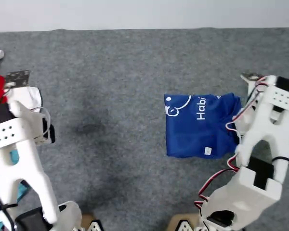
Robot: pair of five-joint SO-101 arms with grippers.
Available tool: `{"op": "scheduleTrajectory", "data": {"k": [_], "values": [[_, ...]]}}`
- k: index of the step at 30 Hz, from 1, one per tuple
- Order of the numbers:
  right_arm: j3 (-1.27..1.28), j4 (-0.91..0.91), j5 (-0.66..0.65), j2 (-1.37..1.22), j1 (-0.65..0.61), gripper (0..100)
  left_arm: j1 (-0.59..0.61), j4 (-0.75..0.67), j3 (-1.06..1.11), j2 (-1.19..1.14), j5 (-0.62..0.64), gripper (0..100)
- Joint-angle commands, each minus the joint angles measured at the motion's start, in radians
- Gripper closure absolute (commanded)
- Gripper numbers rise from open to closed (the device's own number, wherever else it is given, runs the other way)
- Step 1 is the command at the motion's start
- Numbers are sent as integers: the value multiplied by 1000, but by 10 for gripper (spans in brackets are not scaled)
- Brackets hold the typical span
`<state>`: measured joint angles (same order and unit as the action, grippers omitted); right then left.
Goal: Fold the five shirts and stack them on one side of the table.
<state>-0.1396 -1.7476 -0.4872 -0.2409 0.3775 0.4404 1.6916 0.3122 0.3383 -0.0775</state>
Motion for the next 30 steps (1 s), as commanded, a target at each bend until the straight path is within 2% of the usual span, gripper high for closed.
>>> {"op": "scheduleTrajectory", "data": {"k": [1, 4, 6, 15, 23, 27, 30], "values": [[-52, -39, 60, 68, -42, 886, -49, -17, -13, 34, 11, 863], [-52, -38, 81, 58, -76, 786, -54, -17, -13, 34, 11, 863], [-43, -12, 95, 54, -101, 780, -52, -17, -13, 34, 11, 863], [15, 166, 100, -110, -165, 850, -52, -18, -15, 34, 8, 863], [-46, 176, 91, -157, -81, 939, -52, -18, -15, 34, 5, 863], [-51, 182, 21, -113, -39, 989, -52, -18, -15, 34, 5, 863], [-51, 179, -11, -59, 7, 989, -52, -28, -15, 34, 5, 863]]}}
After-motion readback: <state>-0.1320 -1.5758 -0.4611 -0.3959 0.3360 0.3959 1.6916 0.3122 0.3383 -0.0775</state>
